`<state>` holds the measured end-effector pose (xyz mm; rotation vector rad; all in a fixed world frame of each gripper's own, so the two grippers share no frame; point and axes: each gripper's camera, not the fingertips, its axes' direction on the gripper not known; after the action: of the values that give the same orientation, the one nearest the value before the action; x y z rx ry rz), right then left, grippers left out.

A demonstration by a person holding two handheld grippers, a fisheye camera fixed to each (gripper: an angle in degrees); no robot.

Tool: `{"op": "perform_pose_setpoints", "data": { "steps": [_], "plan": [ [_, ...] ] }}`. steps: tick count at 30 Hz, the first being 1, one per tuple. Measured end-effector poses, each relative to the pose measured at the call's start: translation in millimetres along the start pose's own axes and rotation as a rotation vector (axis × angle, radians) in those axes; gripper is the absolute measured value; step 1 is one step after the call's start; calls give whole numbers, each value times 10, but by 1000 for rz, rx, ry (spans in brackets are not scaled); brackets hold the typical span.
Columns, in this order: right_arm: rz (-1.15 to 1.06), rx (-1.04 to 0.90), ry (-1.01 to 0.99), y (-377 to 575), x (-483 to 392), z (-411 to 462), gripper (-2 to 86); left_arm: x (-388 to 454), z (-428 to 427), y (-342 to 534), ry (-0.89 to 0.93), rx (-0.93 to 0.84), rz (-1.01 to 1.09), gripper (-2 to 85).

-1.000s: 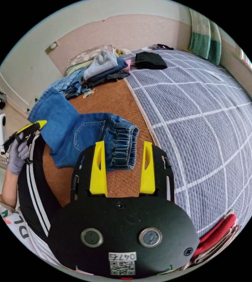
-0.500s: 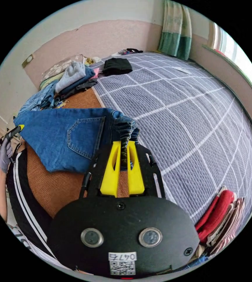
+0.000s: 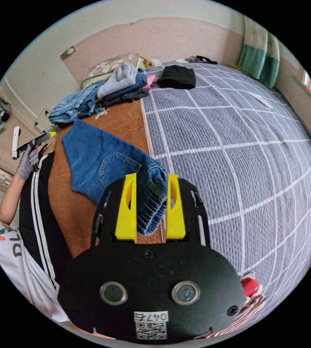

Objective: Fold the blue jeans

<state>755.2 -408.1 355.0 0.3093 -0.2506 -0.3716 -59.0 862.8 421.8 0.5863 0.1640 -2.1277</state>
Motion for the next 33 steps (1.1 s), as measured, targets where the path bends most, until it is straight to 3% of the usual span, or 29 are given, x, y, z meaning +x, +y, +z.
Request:
{"op": "perform_pose_setpoints", "data": {
  "steps": [6,9,13,16,19,22,25,28,30,33],
  "plan": [
    [-211,-181,44,-729,-262,522,21,-590,303,362,259,4,-44,129],
    [-351,-103,67,-821,-569,371,7,-905,412,437,327,15,-119,137],
    [-681,33,-135,-565,-1144,12,3,-1224,639,525,421,23,-221,167],
    [-822,-124,-358,-353,-1468,143,3,-1350,770,547,441,41,-258,180],
    [-892,-343,-436,-168,-1698,542,3,-1431,938,555,455,35,-303,191],
    [-888,-493,-516,-112,-1750,896,3,-1454,1144,559,388,-35,-357,166],
    [-854,-552,-574,-167,-1718,1086,4,-1419,1381,545,272,-157,-406,31],
    [-770,-599,-681,-275,-1605,1172,6,-1254,1461,456,174,-172,-383,0],
    [-730,-546,-739,-351,-1467,1076,6,-1077,1494,365,30,-192,-343,-1],
    [-546,-301,-730,-532,-1024,808,-3,-737,1509,214,-155,-154,-261,21]
  ]
}}
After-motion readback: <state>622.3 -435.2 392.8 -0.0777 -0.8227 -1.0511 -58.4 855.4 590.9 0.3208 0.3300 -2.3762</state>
